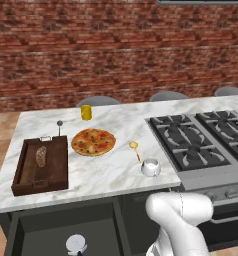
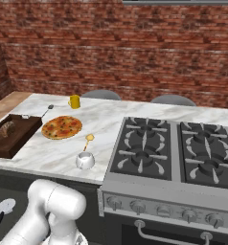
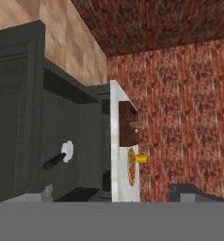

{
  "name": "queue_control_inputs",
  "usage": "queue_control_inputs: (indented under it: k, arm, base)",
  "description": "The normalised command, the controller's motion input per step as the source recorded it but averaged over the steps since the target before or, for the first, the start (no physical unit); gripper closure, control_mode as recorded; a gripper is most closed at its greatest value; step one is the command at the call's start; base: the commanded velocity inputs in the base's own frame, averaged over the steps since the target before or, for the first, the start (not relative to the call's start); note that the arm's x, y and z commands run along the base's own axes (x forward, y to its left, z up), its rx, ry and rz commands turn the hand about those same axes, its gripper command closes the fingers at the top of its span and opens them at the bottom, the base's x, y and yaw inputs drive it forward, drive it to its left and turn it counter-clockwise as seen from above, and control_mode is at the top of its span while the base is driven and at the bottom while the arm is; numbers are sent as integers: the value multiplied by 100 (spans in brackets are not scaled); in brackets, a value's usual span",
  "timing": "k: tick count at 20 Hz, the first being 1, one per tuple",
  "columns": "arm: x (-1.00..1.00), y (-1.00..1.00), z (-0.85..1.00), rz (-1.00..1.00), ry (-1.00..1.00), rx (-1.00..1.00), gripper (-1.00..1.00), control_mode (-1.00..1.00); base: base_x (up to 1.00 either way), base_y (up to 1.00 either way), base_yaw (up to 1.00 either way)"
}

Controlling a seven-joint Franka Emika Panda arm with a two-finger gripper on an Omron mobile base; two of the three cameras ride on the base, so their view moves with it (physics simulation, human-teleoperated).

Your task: Take the pizza cutter from the drawer on the left and place it on the dining counter for cutting.

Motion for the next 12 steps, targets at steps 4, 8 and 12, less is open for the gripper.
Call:
queue_control_inputs:
  k: [4,8,12]
  arm:
    - [20,-11,97,-13,9,5,-100,-100]
    - [27,-13,97,-12,11,7,-100,-100]
    - [44,-13,81,-12,14,9,-100,-100]
  base:
    - [0,0,0]
    - [0,0,0]
    - [0,0,0]
